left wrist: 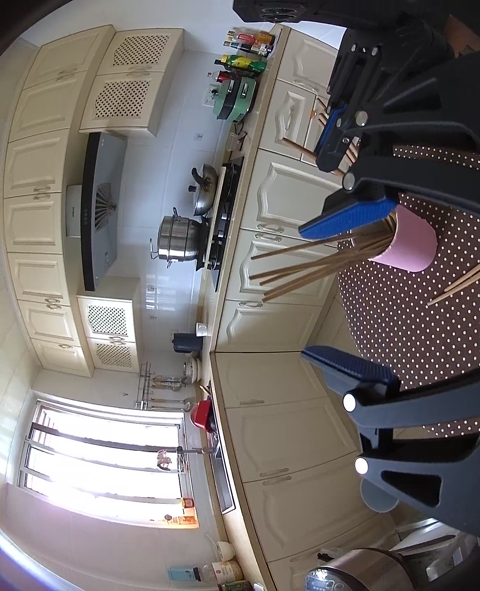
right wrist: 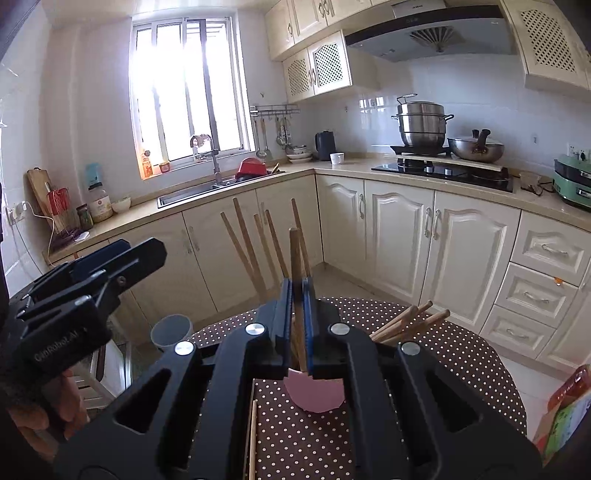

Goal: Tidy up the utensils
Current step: 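Withdraw both grippers and lower them toward the last loose chopsticks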

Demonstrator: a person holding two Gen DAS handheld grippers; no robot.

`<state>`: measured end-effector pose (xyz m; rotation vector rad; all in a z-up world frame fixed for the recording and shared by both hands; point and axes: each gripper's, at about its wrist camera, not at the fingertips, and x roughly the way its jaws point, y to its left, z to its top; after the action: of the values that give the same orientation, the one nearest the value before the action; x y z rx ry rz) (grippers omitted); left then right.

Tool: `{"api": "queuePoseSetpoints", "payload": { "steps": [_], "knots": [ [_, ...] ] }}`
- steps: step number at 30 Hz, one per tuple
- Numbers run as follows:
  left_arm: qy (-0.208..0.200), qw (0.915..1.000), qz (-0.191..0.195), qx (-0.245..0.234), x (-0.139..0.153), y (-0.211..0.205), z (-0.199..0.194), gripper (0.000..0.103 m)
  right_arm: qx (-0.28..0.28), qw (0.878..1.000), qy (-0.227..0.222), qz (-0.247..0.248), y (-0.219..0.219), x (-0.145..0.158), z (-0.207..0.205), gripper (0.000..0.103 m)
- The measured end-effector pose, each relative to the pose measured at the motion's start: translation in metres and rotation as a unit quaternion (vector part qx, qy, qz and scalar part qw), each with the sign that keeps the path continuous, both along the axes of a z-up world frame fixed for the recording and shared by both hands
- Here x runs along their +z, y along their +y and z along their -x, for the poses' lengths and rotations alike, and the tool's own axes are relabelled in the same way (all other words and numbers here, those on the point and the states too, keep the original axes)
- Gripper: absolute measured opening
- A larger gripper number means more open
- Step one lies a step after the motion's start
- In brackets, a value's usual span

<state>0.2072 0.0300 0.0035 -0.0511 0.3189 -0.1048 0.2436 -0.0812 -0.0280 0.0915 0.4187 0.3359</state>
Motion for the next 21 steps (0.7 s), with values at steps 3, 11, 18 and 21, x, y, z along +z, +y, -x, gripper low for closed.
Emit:
{"api": "queuePoseSetpoints", "payload": {
  "steps": [3,11,18,21],
  "knots": [
    [0.003,1.0000,0.004,0.006,0.000,0.008,0.007,0.061,-0.003,1.000,-0.004,0.003,0.002,0.004,0.007,0.027],
    [0.011,0.9997,0.014,0.019,-0.001,0.031,0.033,0.061,-0.012,0.999,-0.033,0.005,0.003,0.019,0.037,0.072],
    [0.037,0.9990,0.017,0.016,-0.019,0.040,0.056,0.063,-0.031,0.997,-0.071,0.015,0.001,0.016,0.080,0.095],
    [0.062,0.9977,0.025,0.012,-0.037,0.043,0.061,0.067,-0.038,0.996,-0.075,0.021,0.001,0.008,0.094,0.097]
  ]
}}
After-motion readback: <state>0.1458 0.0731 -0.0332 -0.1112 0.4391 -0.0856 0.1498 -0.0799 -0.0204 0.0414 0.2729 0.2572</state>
